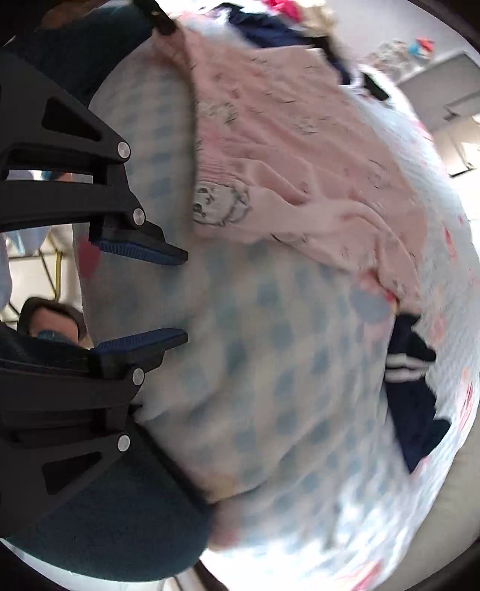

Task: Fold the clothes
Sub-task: 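Lay the pink garment flat on the bed with both grippers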

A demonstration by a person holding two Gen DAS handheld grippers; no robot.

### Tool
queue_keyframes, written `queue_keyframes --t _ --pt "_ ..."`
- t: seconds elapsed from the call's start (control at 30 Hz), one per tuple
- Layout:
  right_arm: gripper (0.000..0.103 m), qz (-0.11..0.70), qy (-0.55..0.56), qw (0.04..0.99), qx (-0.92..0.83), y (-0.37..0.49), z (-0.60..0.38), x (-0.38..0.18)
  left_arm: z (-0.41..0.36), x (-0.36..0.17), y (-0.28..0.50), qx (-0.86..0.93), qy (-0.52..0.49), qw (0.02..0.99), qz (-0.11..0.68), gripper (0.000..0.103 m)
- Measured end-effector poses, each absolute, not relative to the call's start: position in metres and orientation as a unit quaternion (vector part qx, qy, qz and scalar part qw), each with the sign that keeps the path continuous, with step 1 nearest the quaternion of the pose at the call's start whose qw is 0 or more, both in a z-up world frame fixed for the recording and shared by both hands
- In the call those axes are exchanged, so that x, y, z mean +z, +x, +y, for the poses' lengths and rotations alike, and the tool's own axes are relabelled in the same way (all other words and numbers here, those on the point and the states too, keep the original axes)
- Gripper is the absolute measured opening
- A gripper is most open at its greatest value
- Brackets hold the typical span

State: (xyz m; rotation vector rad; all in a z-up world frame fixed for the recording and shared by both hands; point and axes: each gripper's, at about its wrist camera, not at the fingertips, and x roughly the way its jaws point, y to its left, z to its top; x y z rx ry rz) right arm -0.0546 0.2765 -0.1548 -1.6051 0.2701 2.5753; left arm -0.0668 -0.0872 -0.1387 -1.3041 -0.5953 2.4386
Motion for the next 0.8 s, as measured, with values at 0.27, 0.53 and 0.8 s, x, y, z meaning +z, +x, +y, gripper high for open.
queue_keyframes --t 0.27,0.53,0.8 --pt "0.043 0.105 -0.495 -0.021 0.862 -0.058 0.259 -0.136 -0.065 -0.120 -0.073 0.875 -0.438 0.166 -0.126 0.042" --pt "0.043 0.024 -0.520 -0.022 0.854 -0.073 0.236 -0.149 -0.052 -0.168 -0.100 0.837 -0.535 0.095 -0.061 0.046" --pt "0.045 0.066 -0.507 -0.033 0.859 -0.098 0.254 -0.141 -0.077 -0.173 -0.084 0.828 -0.531 0.106 -0.145 0.045"
